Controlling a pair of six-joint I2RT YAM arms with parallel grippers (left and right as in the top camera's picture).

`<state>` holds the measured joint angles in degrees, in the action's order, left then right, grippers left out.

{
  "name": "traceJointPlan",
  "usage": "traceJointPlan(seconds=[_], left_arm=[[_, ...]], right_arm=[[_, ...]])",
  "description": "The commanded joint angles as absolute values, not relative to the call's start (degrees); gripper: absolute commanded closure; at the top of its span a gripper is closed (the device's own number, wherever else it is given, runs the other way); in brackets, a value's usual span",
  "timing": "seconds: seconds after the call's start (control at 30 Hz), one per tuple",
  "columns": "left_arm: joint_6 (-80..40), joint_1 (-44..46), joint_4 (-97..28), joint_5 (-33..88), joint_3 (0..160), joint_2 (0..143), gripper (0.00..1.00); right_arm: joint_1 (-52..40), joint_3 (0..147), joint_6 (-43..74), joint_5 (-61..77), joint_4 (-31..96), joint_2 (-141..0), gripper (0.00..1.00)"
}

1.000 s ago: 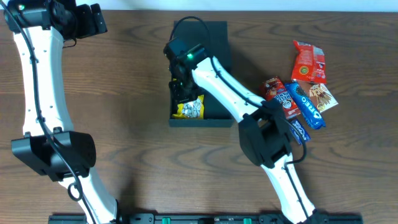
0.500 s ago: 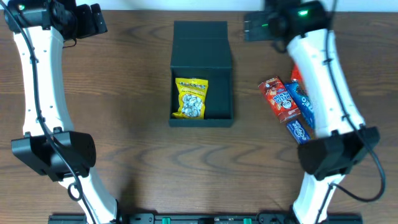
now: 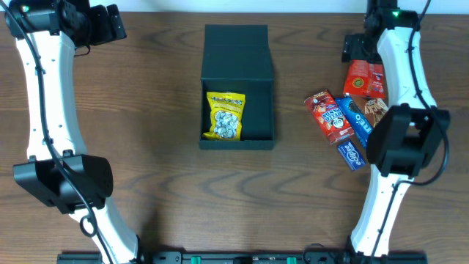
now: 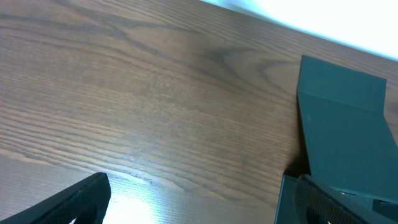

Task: Pack container
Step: 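Move the right gripper to the red snack bag and grasp it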

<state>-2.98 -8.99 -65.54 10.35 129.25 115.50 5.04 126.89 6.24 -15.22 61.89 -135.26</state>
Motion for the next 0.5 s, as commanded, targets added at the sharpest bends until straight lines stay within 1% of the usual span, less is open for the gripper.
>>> traceJointPlan(seconds=[0.0, 0.1, 0.47], left_arm=[[-3.4, -9.4, -65.6, 10.6, 130.2, 115.5, 0.05], [-3.4, -9.3, -65.6, 10.6, 130.2, 115.5, 0.05], [-3.4, -9.3, -65.5, 10.6, 130.2, 115.5, 0.05]], right_arm=[[6.6, 126.6, 5.5, -13.0, 60.6, -138.2, 0.01], [7.4, 126.6, 5.5, -9.1, 59.3, -140.3, 0.01], [9.0, 126.6, 5.5, -9.1, 57.4, -145.2, 0.01]])
